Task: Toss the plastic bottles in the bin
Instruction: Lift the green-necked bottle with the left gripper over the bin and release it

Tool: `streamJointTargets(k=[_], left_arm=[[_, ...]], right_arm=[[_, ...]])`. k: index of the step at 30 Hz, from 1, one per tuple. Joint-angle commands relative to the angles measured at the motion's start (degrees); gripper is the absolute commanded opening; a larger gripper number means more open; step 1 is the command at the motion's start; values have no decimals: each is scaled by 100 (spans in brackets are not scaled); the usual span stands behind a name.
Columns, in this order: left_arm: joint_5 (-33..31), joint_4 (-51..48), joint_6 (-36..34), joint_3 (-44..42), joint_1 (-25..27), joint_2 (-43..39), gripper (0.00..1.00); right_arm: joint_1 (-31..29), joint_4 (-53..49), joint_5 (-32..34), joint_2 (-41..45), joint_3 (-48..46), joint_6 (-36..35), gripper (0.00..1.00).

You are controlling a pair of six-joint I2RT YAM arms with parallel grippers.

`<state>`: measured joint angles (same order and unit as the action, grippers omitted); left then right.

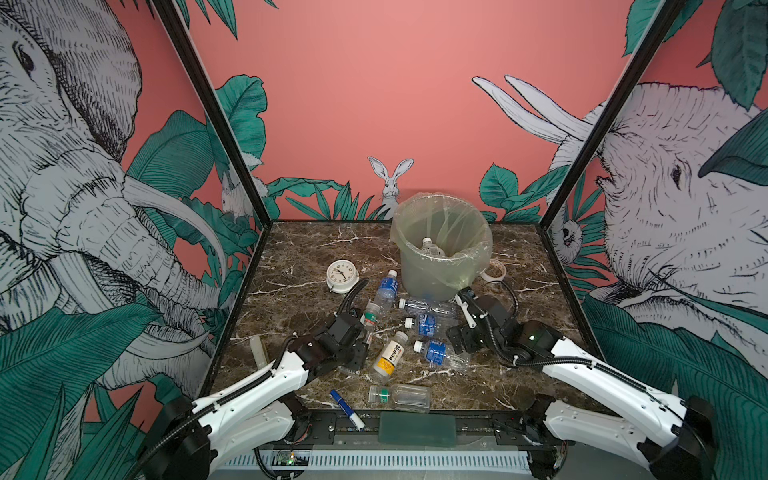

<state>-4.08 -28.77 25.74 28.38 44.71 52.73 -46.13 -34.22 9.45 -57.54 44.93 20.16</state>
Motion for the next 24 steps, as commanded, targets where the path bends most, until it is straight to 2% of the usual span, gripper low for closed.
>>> streamJointTargets(k=[1, 10, 15, 20, 24], left_arm=[[-132, 182, 115, -179, 29, -514, 60], [-176, 616, -85, -482, 30, -2331, 59], [-346, 753, -403, -275, 36, -3072, 57], [-383, 1138, -891, 384, 30, -2958, 58], [-313, 1769, -1342, 1275, 30, -2199, 58]], right_arm=[[-28, 102, 90, 124, -50, 42, 99], [-28, 117, 92, 207, -48, 32, 99], [-28, 108, 107, 217, -1, 1, 99], [-28, 81, 119, 243, 66, -38, 99], [-28, 40, 125, 265, 154, -90, 99]])
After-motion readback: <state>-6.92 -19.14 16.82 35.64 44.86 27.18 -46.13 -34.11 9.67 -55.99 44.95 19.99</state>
